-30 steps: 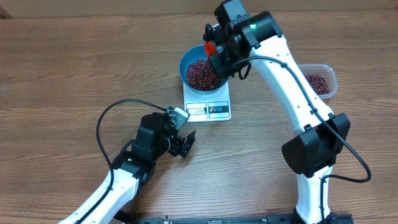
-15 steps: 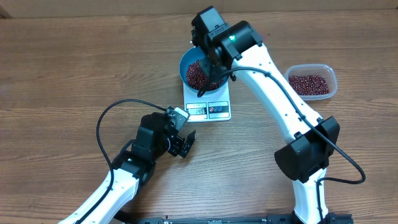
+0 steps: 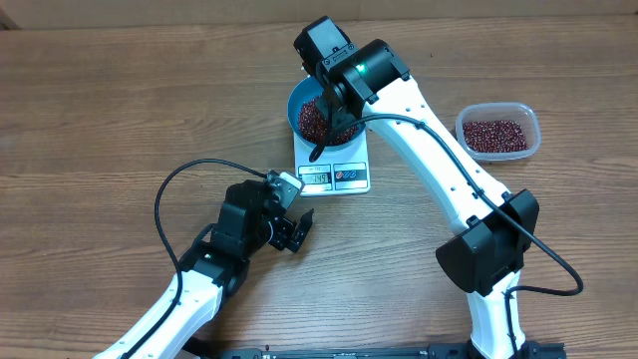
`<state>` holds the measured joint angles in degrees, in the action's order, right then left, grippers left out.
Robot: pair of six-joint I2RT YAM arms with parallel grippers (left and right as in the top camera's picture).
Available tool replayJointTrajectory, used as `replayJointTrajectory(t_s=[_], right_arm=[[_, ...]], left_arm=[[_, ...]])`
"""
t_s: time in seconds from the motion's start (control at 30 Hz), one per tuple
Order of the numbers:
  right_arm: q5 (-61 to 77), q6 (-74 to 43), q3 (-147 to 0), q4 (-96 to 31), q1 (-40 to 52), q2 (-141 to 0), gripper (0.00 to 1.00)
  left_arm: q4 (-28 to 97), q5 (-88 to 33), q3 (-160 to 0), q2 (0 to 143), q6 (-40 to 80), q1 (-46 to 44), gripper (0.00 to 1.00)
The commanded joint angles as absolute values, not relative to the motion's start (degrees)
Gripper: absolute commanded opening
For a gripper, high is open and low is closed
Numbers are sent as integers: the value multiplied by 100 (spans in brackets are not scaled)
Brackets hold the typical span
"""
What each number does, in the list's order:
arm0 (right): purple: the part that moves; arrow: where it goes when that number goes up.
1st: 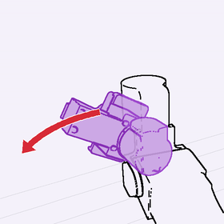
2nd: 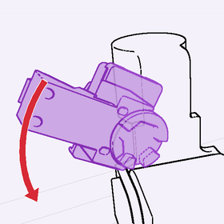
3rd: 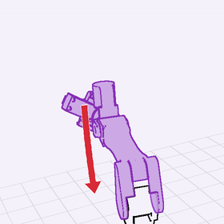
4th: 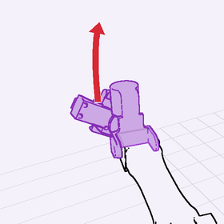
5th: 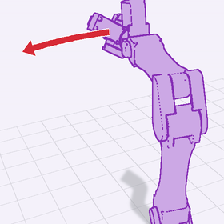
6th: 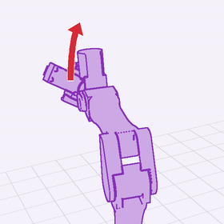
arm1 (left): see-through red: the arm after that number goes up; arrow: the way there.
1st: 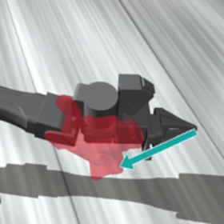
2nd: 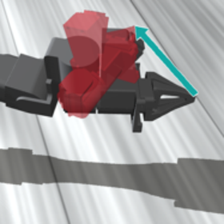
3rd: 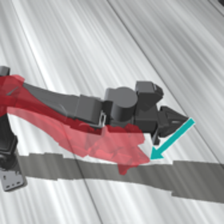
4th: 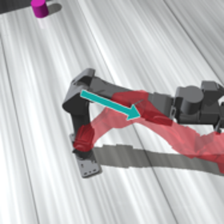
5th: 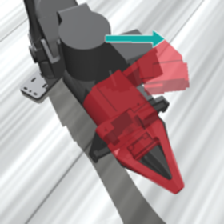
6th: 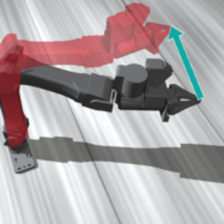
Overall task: Scoop item into bowl and weigh 150g on scale
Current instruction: 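Tip the red scoop over the blue bowl to add a few beans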
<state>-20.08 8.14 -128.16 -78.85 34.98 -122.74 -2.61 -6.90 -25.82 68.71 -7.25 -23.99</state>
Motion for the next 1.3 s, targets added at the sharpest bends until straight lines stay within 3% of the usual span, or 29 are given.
replayJointTrajectory(t_s=[0.0,0.8,1.27], right_arm=[[-2084,768,-12960,-7822,3531,-12077,4],[-2073,768,-12962,-7714,3463,-12075,4],[-1267,744,-12962,-7717,2803,-11338,4]], left_arm=[[-279,-709,-2576,6910,-639,-2401,99],[-281,-709,-2576,6910,-639,-2401,100],[-281,-709,-2576,6910,-639,-2401,100]])
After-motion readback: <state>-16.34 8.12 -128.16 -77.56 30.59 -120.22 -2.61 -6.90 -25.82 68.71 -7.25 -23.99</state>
